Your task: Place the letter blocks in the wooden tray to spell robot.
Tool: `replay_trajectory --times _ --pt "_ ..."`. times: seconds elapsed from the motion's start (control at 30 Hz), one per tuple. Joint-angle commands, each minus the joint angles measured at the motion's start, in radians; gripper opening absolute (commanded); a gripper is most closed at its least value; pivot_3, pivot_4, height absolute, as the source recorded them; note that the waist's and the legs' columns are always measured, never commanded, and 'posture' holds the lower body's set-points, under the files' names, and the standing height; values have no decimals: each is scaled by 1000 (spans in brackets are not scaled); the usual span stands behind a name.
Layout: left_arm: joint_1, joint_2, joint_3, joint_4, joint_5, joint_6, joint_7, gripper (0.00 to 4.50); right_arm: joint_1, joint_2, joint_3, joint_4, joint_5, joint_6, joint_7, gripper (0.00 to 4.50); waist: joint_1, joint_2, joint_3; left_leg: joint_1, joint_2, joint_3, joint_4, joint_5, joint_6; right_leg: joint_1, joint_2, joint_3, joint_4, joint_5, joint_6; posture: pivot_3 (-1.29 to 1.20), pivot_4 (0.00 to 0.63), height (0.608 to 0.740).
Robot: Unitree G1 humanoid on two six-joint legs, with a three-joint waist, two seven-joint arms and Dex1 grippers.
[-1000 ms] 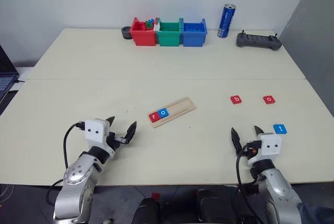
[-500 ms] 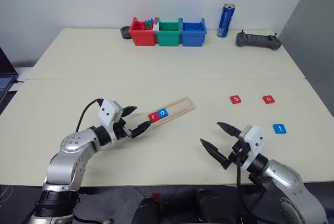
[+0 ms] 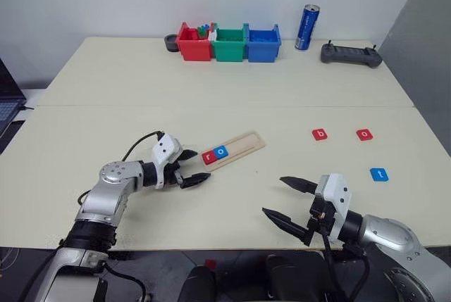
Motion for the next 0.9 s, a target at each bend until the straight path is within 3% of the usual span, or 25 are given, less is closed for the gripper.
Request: replay_trajectory --times 0.03,0.4,0.73,0.9 --pt "-27 -16 -23 48 35 -52 -18 4500 6 5 3 -52 2 -23 -3 4442 0 0 0 0 0 0 0 0 0 0 0 0 0 0 0 0 150 740" --pt "-106 -26 -92 101 122 -66 -62 4500 -13 9 11 -75 19 2 -22 4442 4 -1 0 0 0 0 1 0 0 1 0 0 0 0 0 0 150 740" --pt "-122 -17 -158 35 186 50 -77 4500 -62 -3 -17 -82 58 40 -18 4442 4 -1 -1 0 0 0 1 0 0 1 0 0 0 0 0 0 150 740" --pt "-120 -9 -165 40 214 65 -53 3444 -82 -11 -26 -73 72 48 -15 4500 4 0 -2 1 0 0 1 0 0 1 0 0 0 0 0 0 150 740"
